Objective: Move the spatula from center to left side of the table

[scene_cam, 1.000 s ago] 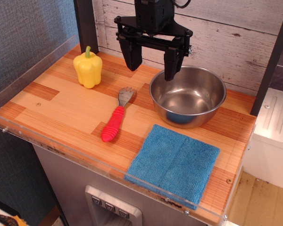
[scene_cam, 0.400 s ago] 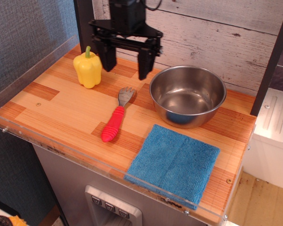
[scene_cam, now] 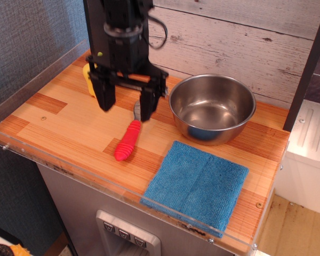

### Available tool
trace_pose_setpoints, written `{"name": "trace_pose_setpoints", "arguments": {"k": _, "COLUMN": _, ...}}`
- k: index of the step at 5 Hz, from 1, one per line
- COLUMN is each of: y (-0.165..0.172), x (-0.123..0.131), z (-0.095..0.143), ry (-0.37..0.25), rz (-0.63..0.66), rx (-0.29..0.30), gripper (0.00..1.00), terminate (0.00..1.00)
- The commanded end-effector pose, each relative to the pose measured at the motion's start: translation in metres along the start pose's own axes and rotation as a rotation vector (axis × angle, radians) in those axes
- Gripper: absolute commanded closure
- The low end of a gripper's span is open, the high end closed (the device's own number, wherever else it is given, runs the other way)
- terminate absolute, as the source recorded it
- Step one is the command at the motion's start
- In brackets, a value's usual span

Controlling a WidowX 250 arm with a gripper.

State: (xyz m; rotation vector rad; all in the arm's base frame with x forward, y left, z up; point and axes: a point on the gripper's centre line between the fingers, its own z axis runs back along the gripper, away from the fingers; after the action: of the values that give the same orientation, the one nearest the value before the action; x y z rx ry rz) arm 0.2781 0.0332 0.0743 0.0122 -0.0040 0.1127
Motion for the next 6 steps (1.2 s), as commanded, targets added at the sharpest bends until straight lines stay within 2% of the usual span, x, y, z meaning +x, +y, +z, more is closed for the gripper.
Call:
{"name": "trace_pose_setpoints", "arguments": {"k": 1, "y": 0.005, "x": -0.006, "z": -0.024, "ry": -0.003, "rz": 0.025, "rx": 0.075, "gripper": 0.00, "terminate": 0.00}}
{"name": "trace_pose_setpoints", "arguments": {"k": 2, "y": 0.016, "x": -0.009, "z": -0.039, "ry": -0.003, "rz": 0.019, "rx": 0.111, "gripper": 0.00, "terminate": 0.00}}
{"name": "trace_pose_setpoints", "arguments": {"k": 4, "y": 0.031, "x": -0.016, "z": -0.062, "ry": -0.005, "rz": 0.061, "rx": 0.120, "gripper": 0.00, "terminate": 0.00}}
{"name": "trace_pose_setpoints", "arguments": {"k": 5, "y": 0.032, "x": -0.016, "z": -0.069, "ry": -0.021, "rz": 0.063, "rx": 0.112, "gripper": 1.00, "terminate": 0.00}}
{"name": "trace_pose_setpoints", "arguments": {"k": 6, "y": 0.031, "x": -0.016, "z": -0.066, "ry": -0.039, "rz": 0.075, "rx": 0.121, "gripper": 1.00, "terminate": 0.00}}
